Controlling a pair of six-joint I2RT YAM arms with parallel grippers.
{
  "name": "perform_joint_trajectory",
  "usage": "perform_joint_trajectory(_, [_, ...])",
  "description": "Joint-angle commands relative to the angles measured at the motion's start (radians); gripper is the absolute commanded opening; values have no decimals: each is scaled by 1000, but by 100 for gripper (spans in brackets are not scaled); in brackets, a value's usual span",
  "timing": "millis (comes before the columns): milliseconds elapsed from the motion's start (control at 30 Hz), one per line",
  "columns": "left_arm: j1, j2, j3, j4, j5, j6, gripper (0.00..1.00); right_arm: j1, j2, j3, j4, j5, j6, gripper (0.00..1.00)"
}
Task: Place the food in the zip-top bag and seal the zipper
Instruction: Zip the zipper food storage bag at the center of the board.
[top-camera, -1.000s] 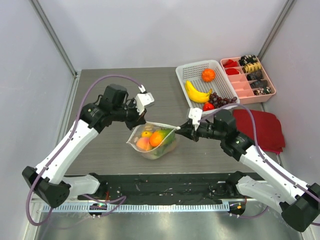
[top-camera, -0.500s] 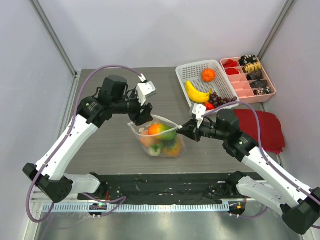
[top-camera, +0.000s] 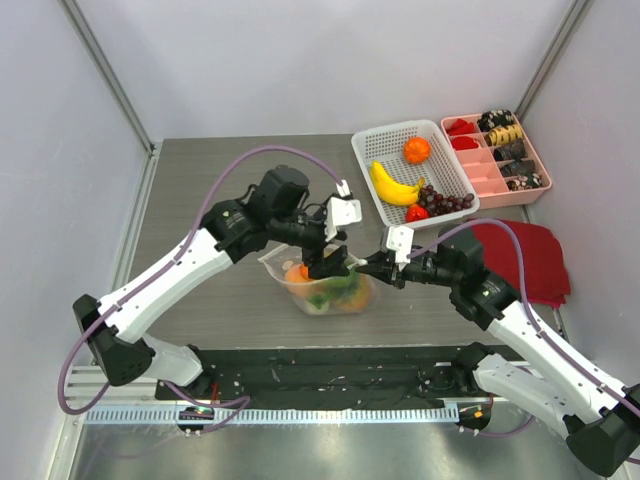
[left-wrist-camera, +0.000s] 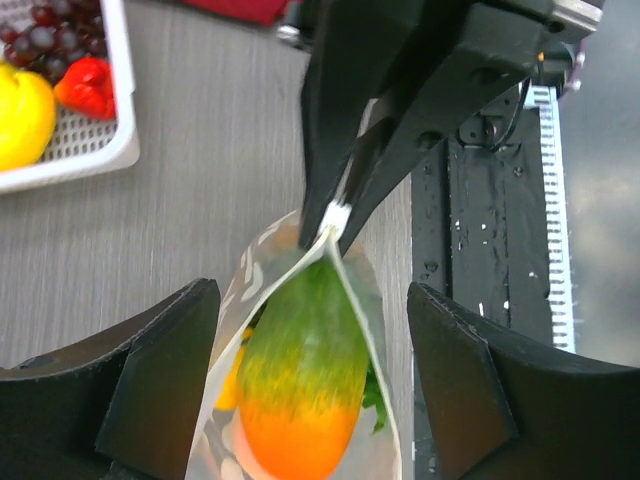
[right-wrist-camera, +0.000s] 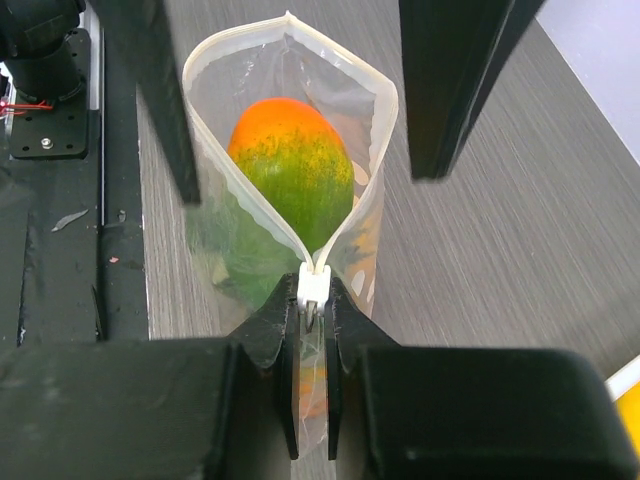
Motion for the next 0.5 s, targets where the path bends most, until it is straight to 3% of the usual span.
perform_joint_trajectory(0, [-60, 17, 10, 56, -37, 107, 80, -2, -19, 7, 60, -34, -47, 1])
perform_joint_trajectory(100, [-71, 47, 3, 68, -70, 110, 77, -2, -24, 2, 60, -42, -61, 1])
perform_joint_trajectory(200, [-69, 70, 6, 51, -81, 144, 54, -2, -35, -4, 55, -42, -75, 1])
perform_joint_trajectory(233, [-69, 71, 4, 44, -83, 147, 39, -1, -41, -6, 54, -40, -75, 1])
perform_joint_trajectory(333, [-69, 68, 0, 24, -89, 161, 15, -1, -52, -13, 46, -42, -85, 1])
perform_joint_trajectory(467, [-69, 77, 13, -27, -87, 167, 0, -1, -58, -36, 46, -40, -95, 10])
